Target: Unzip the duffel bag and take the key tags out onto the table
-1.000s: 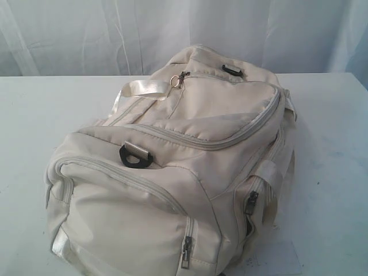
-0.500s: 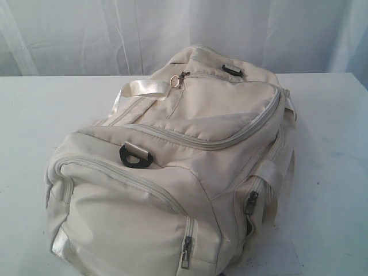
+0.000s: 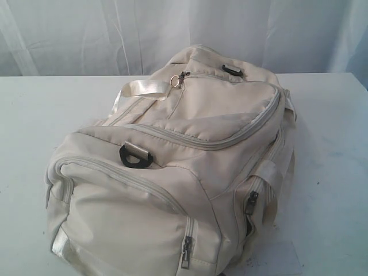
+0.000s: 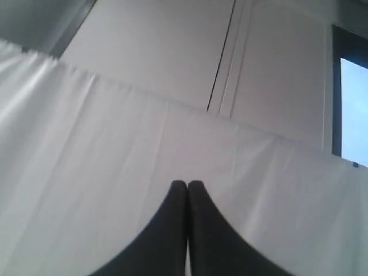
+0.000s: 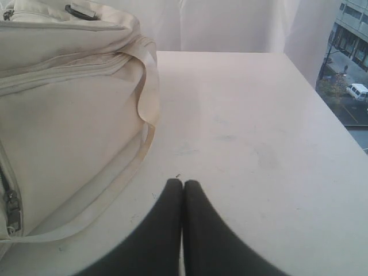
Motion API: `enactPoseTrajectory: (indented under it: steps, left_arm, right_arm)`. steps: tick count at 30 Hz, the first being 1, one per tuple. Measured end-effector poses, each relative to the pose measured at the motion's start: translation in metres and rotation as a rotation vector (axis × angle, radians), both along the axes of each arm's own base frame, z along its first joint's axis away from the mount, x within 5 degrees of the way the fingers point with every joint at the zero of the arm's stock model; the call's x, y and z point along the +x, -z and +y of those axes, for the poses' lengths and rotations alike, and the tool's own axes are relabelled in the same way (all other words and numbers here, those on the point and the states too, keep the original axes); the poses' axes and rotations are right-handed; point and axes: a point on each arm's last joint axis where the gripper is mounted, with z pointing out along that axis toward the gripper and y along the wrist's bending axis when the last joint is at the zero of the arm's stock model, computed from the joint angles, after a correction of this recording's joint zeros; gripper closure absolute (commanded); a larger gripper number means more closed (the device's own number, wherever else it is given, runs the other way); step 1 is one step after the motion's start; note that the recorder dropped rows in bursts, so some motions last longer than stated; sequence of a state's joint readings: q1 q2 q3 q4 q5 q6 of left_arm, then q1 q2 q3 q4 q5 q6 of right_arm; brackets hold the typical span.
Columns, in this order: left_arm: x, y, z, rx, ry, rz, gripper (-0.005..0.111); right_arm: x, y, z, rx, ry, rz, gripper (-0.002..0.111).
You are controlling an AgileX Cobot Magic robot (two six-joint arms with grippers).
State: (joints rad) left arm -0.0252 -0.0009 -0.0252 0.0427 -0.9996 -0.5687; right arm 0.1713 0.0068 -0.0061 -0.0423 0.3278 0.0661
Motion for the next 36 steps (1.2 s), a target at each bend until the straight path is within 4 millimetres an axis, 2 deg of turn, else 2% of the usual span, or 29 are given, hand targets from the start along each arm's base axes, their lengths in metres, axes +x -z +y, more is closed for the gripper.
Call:
enactPoseTrajectory:
  steps: [2, 5, 9, 11, 14, 16, 18, 20, 23, 26, 32, 36]
  left_arm:
    - [0.006, -0.006, 0.000, -0.081, 0.098, 0.119, 0.107]
    - [0.011, -0.032, -0.003, -0.093, 0.141, 0.298, 0.107]
    - [0.026, -0.071, -0.002, 0.048, 0.001, 0.571, 0.107]
    - [0.036, -0.078, 0.003, 0.106, -0.103, 0.728, 0.107]
    - [0.059, -0.082, 0.013, 0.284, -0.290, 1.027, 0.107]
    - [0.077, -0.079, 0.016, 0.421, -0.330, 1.232, 0.107]
    - [0.094, -0.074, 0.009, 0.558, -0.238, 1.426, 0.107]
    - [0.108, -0.071, -0.007, 0.690, -0.046, 1.515, 0.107]
    - [0.122, -0.075, -0.043, 0.846, 0.343, 1.487, 0.107]
    - [0.132, -0.089, -0.070, 0.883, 0.567, 1.364, 0.107]
    - [0.134, -0.113, -0.119, 1.012, 0.795, 1.180, 0.107]
    - [0.128, -0.106, -0.166, 1.192, 0.922, 1.164, 0.107]
  right_arm:
    - [0.000, 0.000, 0.000, 0.000, 0.000, 0.000, 0.108]
    - [0.000, 0.000, 0.000, 0.000, 0.000, 0.000, 0.108]
    - [0.000, 0.000, 0.000, 0.000, 0.000, 0.000, 0.108]
    - [0.000, 0.000, 0.000, 0.000, 0.000, 0.000, 0.108]
    - [0.000, 0.000, 0.000, 0.000, 0.000, 0.000, 0.108]
    - [0.000, 0.000, 0.000, 0.000, 0.000, 0.000, 0.108]
    - [0.000, 0.000, 0.000, 0.000, 0.000, 0.000, 0.108]
    - [0.000, 0.000, 0.000, 0.000, 0.000, 0.000, 0.108]
    - [0.000, 0.000, 0.000, 0.000, 0.000, 0.000, 0.108]
    - [0.000, 0.000, 0.000, 0.000, -0.002, 0.000, 0.108]
    - [0.000, 0.000, 0.000, 0.034, 0.004, 0.005, 0.108]
    - [0.000, 0.000, 0.000, 0.040, 0.005, 0.006, 0.108]
